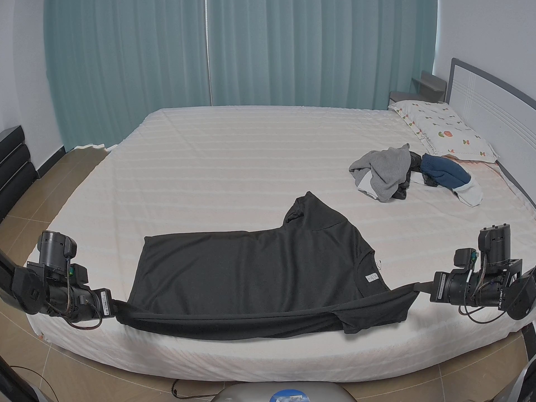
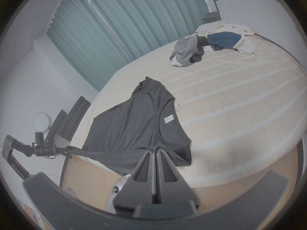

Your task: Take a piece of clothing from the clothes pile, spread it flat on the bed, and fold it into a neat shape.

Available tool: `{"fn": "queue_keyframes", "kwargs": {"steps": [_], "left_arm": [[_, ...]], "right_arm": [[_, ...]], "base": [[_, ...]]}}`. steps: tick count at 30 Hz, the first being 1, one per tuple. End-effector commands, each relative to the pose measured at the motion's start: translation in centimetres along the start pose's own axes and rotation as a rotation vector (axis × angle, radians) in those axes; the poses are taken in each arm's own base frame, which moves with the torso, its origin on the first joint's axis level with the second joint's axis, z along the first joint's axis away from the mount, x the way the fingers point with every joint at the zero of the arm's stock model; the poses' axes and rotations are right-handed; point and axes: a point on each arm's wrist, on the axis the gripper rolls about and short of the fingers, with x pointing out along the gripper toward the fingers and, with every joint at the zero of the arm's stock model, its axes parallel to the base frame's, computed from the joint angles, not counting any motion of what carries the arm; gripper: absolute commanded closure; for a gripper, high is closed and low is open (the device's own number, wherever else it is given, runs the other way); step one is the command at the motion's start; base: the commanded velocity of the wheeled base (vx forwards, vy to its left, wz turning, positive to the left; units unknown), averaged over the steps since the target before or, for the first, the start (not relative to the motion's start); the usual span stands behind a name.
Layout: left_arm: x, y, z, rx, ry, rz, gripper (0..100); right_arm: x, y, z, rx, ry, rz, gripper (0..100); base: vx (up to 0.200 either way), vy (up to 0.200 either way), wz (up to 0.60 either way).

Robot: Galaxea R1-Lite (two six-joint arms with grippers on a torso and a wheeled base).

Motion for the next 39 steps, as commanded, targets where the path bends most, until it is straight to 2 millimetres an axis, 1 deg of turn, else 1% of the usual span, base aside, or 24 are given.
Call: {"fn": "queue_keyframes", "kwargs": {"steps": [1,3,4,9,13,14,16,22,29,33,34,35,39], "left_arm": [[1.1,-0.2,1.3,-0.005,-0.004,-0.002,100],[1.2,-0.2,1.5,-0.005,-0.003,-0.003,100],[2.1,-0.2,1.9,-0.008,0.010,0.002,100],[3.6,-0.2,2.6,-0.013,0.029,0.006,100],[4.6,-0.1,3.0,-0.023,0.043,0.011,100],[4.7,-0.1,3.0,-0.025,0.046,0.012,100],[5.4,-0.1,3.5,-0.025,0.047,0.013,100],[7.0,-0.2,4.2,-0.025,0.058,0.016,100],[8.7,-0.4,5.2,-0.082,0.054,0.015,100],[9.4,-0.4,5.3,-0.082,0.063,0.017,100],[9.5,-0.4,5.3,-0.081,0.065,0.017,0],[9.7,-0.4,5.3,-0.081,0.068,0.017,0],[9.7,-0.6,5.6,-0.081,0.061,0.011,0]], "right_arm": [[2.7,-0.4,0.7,0.006,0.031,-0.007,100],[2.9,-0.4,0.7,0.006,0.034,-0.007,100],[4.1,-0.4,1.2,0.004,0.039,-0.004,100],[6.4,-0.4,2.0,0.000,0.044,0.000,100],[8.1,-0.6,2.0,-0.002,0.062,-0.003,100],[8.2,-0.6,2.0,-0.003,0.062,-0.002,100],[9.2,-0.6,2.3,-0.006,0.062,-0.001,100],[10.7,-0.7,3.1,-0.010,0.046,0.003,100],[12.0,-1.0,3.2,0.004,0.047,0.003,100],[12.6,-1.1,3.4,0.010,0.045,0.005,100],[12.8,-1.1,3.5,0.018,0.041,0.006,100],[12.9,-1.0,3.6,0.027,0.039,0.008,0],[13.1,-0.9,3.8,0.069,0.032,0.013,0]], "base": [[0.000,0.000,0.00],[0.000,0.000,0.00],[0.000,0.000,0.00],[0.000,0.000,0.00],[0.000,0.000,0.00],[0.000,0.000,0.00],[0.000,0.000,0.00],[0.000,0.000,0.00],[0.000,0.000,0.00],[0.000,0.000,0.00],[0.000,0.000,0.00],[0.000,0.000,0.00],[0.000,0.000,0.00]]}}
